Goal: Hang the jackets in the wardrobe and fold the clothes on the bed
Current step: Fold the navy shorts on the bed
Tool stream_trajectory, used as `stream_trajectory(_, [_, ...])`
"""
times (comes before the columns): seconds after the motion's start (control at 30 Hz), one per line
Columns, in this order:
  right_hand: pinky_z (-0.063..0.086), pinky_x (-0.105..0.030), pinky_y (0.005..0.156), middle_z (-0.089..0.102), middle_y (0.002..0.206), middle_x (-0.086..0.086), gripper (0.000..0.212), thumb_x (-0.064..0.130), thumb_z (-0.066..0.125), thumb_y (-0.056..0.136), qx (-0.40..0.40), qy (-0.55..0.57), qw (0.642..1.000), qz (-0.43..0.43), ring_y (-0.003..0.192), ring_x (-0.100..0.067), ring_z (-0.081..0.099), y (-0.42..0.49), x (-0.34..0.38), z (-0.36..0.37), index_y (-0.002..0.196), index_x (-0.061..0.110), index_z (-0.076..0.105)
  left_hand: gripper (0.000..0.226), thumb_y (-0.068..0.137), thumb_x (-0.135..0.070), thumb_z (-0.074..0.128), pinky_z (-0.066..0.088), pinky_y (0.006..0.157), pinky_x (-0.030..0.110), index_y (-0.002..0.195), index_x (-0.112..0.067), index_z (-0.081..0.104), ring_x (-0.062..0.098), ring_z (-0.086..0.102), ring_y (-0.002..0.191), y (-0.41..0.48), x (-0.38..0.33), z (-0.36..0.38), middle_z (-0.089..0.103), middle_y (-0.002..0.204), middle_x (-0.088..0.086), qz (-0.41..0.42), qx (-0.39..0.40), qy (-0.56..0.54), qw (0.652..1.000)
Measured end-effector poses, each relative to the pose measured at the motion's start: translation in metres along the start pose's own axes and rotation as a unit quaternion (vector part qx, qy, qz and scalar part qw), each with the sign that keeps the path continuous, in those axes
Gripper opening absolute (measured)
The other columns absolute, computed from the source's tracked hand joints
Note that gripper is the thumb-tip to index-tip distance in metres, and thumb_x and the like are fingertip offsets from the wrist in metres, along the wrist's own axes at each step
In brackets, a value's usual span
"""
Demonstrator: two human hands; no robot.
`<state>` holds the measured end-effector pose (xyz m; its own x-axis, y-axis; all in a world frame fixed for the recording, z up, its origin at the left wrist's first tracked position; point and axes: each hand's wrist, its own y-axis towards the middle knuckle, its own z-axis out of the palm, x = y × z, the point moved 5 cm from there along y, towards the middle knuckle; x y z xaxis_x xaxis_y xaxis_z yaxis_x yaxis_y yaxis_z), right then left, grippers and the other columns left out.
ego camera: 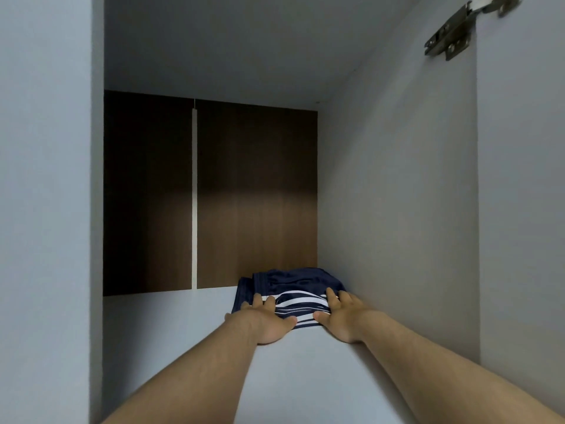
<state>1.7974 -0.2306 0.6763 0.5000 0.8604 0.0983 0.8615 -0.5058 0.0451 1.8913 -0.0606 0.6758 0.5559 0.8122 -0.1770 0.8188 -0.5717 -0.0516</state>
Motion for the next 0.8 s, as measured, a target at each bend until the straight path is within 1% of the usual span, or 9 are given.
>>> stream_trajectory(0.33, [0.008,-0.04,0.122,0.003,0.166,-0.004,0.08,0.068,0.023,0.096,-0.005,0.024,1.0,-0.014,0.152,-0.025,0.002,0.029,-0.001,0.006,0.159,0.024,-0.002,0.089,0.084,-0.077,0.032,0.011,0.119,0.055,0.157,-0.034,0.004,0.026,0.002,0.152,0.033,0.009,-0.001,-0.004,0.166,-0.006,0.012,-0.033,-0.015,0.999])
stream_trajectory(0.67, [0.011,-0.041,0.123,0.004,0.166,-0.005,0.079,0.067,0.022,0.097,-0.005,0.01,1.0,-0.013,0.152,-0.027,0.004,0.051,0.003,0.008,0.159,0.023,-0.001,0.088,0.085,-0.078,0.029,0.009,0.119,0.056,0.157,-0.034,0.003,0.025,0.001,0.152,0.054,0.013,-0.001,-0.006,0.166,-0.006,-0.002,-0.038,-0.004,0.999])
stream_trajectory(0.8, [0.009,-0.04,0.122,0.002,0.166,-0.005,0.079,0.068,0.02,0.096,-0.01,0.008,1.0,-0.014,0.152,-0.026,0.002,0.058,0.001,0.011,0.158,0.024,-0.002,0.088,0.086,-0.077,0.027,0.011,0.12,0.054,0.157,-0.032,0.002,0.026,0.001,0.152,0.058,0.014,0.0,-0.005,0.166,-0.004,-0.003,-0.04,0.008,0.999])
